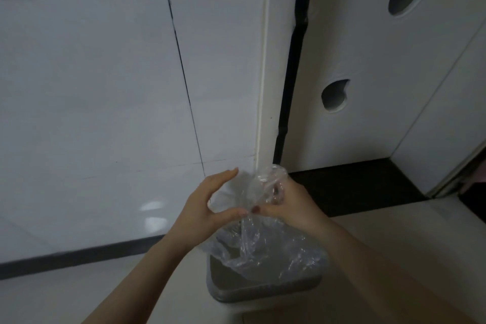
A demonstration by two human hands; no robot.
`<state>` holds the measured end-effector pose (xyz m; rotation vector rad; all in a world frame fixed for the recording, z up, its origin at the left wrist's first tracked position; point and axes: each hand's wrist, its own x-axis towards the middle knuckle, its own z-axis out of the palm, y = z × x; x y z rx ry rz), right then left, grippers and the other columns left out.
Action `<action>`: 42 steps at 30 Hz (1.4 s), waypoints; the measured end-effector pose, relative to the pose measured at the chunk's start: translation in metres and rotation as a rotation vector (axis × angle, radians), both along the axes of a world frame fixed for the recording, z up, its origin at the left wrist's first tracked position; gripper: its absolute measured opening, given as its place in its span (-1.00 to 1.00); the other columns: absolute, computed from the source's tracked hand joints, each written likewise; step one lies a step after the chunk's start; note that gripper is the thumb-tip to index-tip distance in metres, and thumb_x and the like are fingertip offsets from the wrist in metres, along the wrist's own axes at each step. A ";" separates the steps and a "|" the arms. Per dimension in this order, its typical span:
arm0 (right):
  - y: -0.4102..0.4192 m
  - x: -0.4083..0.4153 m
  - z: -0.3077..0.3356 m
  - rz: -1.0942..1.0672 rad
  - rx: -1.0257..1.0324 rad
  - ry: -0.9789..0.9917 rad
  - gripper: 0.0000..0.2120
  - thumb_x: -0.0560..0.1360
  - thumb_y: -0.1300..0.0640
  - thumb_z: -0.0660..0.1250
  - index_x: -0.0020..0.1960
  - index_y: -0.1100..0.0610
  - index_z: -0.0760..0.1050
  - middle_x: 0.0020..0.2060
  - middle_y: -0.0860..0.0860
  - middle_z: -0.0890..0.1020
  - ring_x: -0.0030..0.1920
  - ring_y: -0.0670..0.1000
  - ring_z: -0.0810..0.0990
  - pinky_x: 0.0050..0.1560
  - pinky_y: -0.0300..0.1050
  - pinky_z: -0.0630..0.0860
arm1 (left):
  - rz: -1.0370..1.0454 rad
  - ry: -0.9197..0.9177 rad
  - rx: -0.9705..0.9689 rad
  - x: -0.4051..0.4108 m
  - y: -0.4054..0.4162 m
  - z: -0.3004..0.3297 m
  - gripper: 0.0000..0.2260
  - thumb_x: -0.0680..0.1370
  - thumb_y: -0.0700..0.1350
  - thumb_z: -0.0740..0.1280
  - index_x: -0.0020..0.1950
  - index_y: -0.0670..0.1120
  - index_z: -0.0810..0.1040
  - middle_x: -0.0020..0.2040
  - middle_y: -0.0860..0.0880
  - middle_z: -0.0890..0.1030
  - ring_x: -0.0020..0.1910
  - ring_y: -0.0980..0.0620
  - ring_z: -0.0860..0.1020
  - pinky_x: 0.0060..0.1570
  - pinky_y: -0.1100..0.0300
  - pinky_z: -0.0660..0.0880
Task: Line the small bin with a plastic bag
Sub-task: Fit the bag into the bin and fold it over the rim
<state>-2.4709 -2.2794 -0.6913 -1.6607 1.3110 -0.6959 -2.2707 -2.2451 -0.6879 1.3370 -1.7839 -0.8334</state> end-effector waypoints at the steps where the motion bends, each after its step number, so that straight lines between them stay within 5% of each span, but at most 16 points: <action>1: 0.001 0.004 0.001 0.015 -0.005 0.020 -0.29 0.20 0.05 0.60 0.27 0.07 0.37 0.13 -0.01 0.58 0.14 -0.04 0.56 0.20 0.04 0.52 | 0.007 0.030 -0.005 -0.006 -0.002 0.003 -0.42 0.27 0.24 0.39 0.27 0.29 0.36 0.26 0.32 0.41 0.19 0.51 0.33 0.05 0.67 0.24; 4: 0.005 0.014 0.002 0.045 -0.011 0.031 -0.19 0.19 0.02 0.61 0.33 0.02 0.29 0.19 -0.07 0.50 0.18 -0.07 0.52 0.18 -0.04 0.54 | 0.060 0.164 0.005 -0.017 -0.007 0.006 -0.43 0.24 0.26 0.40 0.23 0.19 0.50 0.15 0.29 0.56 0.15 0.42 0.45 0.02 0.68 0.27; 7: 0.008 0.011 0.002 0.099 -0.014 0.054 -0.20 0.15 -0.04 0.61 0.29 -0.08 0.32 0.20 -0.15 0.44 0.17 -0.15 0.49 0.06 -0.21 0.54 | 0.080 0.209 -0.010 -0.021 -0.010 0.004 -0.72 0.29 0.11 0.47 -0.03 0.10 0.66 -0.13 0.17 0.70 -0.04 0.27 0.60 -0.06 0.57 0.39; 10: 0.012 -0.032 0.009 0.076 0.033 0.154 0.01 -0.03 -0.27 0.58 0.32 -0.22 0.19 0.23 -0.21 0.36 0.16 -0.21 0.43 -0.01 -0.32 0.42 | 0.126 0.174 0.012 -0.016 -0.010 -0.002 -0.90 0.33 0.01 0.49 -0.20 0.04 0.69 -0.20 0.17 0.70 -0.15 0.22 0.62 -0.10 0.55 0.41; 13: 0.021 -0.103 0.000 -0.005 0.113 0.583 0.23 -0.03 -0.32 0.56 0.47 -0.20 -0.04 0.42 -0.06 0.18 0.41 0.04 0.22 0.32 0.00 0.35 | 0.188 0.164 0.030 -0.008 -0.009 -0.007 -0.92 0.34 0.01 0.49 -0.23 0.04 0.68 -0.21 0.16 0.70 -0.16 0.22 0.62 -0.07 0.43 0.45; 15: 0.035 -0.128 -0.014 -0.020 0.258 0.746 0.17 0.13 -0.20 0.57 0.51 -0.07 -0.08 0.49 0.11 0.14 0.44 0.15 0.21 0.40 0.09 0.29 | 0.215 0.180 0.032 -0.005 -0.009 -0.010 -0.93 0.34 -0.01 0.49 -0.24 0.03 0.68 -0.21 0.16 0.70 -0.18 0.23 0.62 -0.04 0.33 0.45; 18: 0.050 -0.116 -0.041 0.010 0.207 0.542 -0.25 0.34 0.02 0.49 0.43 0.09 0.22 0.37 0.11 0.40 0.34 0.11 0.40 0.34 -0.04 0.36 | 0.225 0.180 0.034 -0.005 -0.009 -0.013 -0.92 0.33 0.02 0.49 -0.25 0.05 0.68 -0.21 0.14 0.70 -0.17 0.21 0.62 -0.05 0.27 0.49; 21: 0.055 -0.081 -0.057 0.057 0.085 0.430 -0.39 0.40 0.00 0.44 0.38 0.02 0.29 0.27 -0.08 0.43 0.29 -0.04 0.43 0.21 -0.32 0.38 | 0.197 0.137 0.049 -0.005 -0.008 -0.015 -0.86 0.31 0.08 0.47 -0.24 0.05 0.68 -0.21 0.08 0.71 -0.15 0.20 0.63 -0.16 0.33 0.52; 25: 0.050 -0.054 -0.082 0.089 0.065 0.494 -0.39 0.45 -0.04 0.37 0.42 0.01 0.23 0.34 -0.02 0.41 0.31 -0.02 0.40 0.28 -0.14 0.38 | 0.211 0.090 0.046 0.003 -0.010 -0.019 -0.92 0.36 0.00 0.48 -0.23 0.01 0.68 -0.21 0.07 0.70 -0.17 0.22 0.62 -0.15 0.51 0.45; 30: 0.044 -0.038 -0.106 0.025 0.122 0.710 -0.37 0.44 -0.06 0.37 0.41 0.10 0.23 0.38 0.06 0.38 0.35 0.05 0.35 0.34 -0.04 0.34 | 0.206 0.030 0.099 0.003 -0.007 -0.032 -0.90 0.38 -0.02 0.45 -0.23 -0.04 0.66 -0.21 0.04 0.69 -0.17 0.18 0.62 -0.05 0.30 0.48; 34: 0.052 -0.056 -0.099 -0.024 0.055 0.524 -0.20 0.27 -0.06 0.52 0.41 0.00 0.23 0.39 -0.03 0.33 0.38 0.00 0.29 0.36 -0.03 0.35 | 0.172 0.014 0.127 -0.004 -0.004 -0.044 -0.90 0.39 -0.01 0.44 -0.23 -0.02 0.65 -0.20 0.09 0.69 -0.18 0.28 0.59 -0.09 0.16 0.54; 38: 0.058 -0.064 -0.081 0.038 -0.035 0.353 -0.10 0.18 -0.13 0.56 0.41 -0.18 0.19 0.27 -0.28 0.23 0.31 -0.19 0.20 0.29 -0.19 0.24 | 0.153 0.030 0.100 -0.019 -0.008 -0.049 -0.93 0.40 -0.05 0.45 -0.23 -0.02 0.66 -0.22 0.09 0.68 -0.18 0.25 0.60 -0.04 0.32 0.46; 42: 0.046 -0.041 -0.080 0.122 -0.065 0.293 -0.26 0.25 -0.01 0.55 0.36 -0.07 0.34 0.27 -0.12 0.50 0.26 -0.17 0.43 0.27 -0.19 0.40 | 0.090 0.015 0.114 -0.026 -0.009 -0.046 -0.93 0.39 -0.06 0.45 -0.21 -0.04 0.67 -0.21 0.07 0.69 -0.16 0.19 0.61 0.01 0.30 0.48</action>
